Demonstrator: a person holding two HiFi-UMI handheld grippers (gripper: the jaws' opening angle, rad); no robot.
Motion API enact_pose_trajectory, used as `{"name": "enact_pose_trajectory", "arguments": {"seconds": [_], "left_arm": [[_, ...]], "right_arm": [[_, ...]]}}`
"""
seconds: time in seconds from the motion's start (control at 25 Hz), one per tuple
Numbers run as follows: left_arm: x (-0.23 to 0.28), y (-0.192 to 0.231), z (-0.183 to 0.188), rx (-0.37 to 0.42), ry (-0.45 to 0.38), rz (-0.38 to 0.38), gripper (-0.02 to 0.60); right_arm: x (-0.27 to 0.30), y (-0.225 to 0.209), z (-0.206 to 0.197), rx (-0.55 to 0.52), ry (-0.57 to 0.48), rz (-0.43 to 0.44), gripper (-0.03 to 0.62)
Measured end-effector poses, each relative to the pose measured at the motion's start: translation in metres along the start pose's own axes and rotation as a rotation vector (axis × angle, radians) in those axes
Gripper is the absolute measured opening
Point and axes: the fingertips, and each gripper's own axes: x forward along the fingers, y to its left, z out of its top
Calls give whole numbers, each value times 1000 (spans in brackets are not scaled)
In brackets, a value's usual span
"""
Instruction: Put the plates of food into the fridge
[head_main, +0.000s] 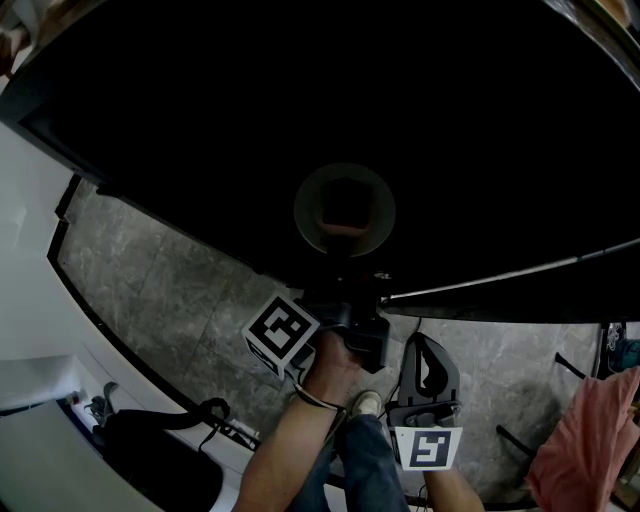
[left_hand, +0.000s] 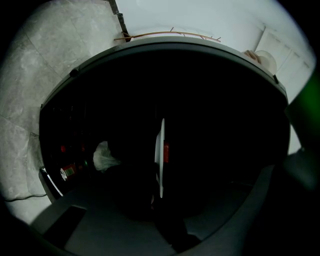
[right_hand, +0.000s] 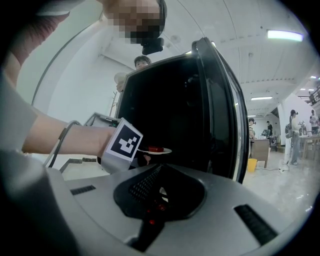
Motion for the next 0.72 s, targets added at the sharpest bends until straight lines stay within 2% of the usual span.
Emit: {"name": "enact_pose_trajectory", "arguments": {"seconds": [0.72], "left_arm": [[21,-2,3,-8,-6,18,18]], "right_arm": [[3,-6,1,-2,0,-7,11]]}}
